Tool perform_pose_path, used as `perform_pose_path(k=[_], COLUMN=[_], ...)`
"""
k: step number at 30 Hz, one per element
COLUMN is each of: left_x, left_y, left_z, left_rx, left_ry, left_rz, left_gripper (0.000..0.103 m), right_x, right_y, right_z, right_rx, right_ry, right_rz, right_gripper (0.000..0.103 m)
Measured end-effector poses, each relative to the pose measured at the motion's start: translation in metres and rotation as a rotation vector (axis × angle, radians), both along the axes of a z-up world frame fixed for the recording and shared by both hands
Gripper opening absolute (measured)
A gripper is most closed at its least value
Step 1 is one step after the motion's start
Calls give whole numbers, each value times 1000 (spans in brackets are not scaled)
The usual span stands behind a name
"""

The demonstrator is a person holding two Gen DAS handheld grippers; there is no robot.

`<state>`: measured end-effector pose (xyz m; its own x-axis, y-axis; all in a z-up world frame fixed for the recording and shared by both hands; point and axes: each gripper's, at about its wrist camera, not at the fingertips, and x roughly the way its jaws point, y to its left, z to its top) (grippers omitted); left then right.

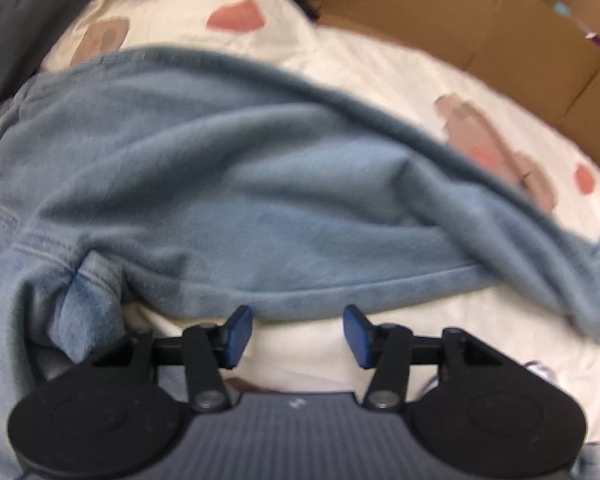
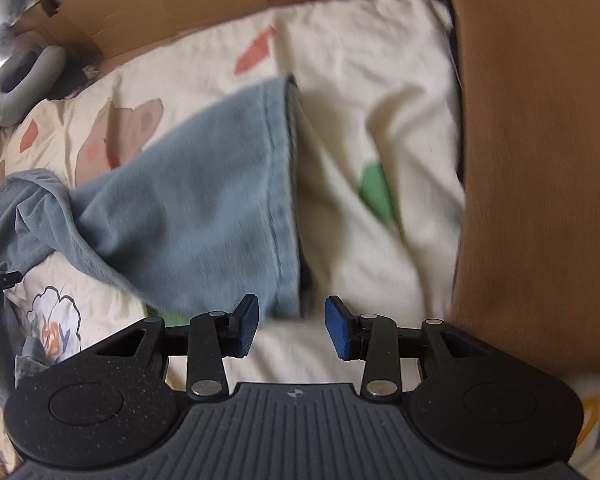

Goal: Fold clothes

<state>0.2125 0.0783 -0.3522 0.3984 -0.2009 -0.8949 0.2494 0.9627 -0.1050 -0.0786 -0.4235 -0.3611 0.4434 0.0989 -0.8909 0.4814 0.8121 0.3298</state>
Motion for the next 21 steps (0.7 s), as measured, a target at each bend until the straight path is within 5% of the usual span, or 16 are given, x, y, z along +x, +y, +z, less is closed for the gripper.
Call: perform_pose_path(k=[10, 14, 21], left_x=[21, 30, 44], left_y=[-15, -17, -18], left_z=[31, 37, 45], left_rx=[-8, -2, -22], left_ry=[-69, -94, -131], left_rz=[-36, -42, -25], left_gripper=[54, 54, 54], right_x=[-15, -16, -26], right_y=[-15, -16, -14], right_z=[-18, -17, 12], right_rx=[180, 190, 198], right_ry=[-117, -122, -178], right_rz=[-162, -161, -135], right_gripper=[43, 17, 11])
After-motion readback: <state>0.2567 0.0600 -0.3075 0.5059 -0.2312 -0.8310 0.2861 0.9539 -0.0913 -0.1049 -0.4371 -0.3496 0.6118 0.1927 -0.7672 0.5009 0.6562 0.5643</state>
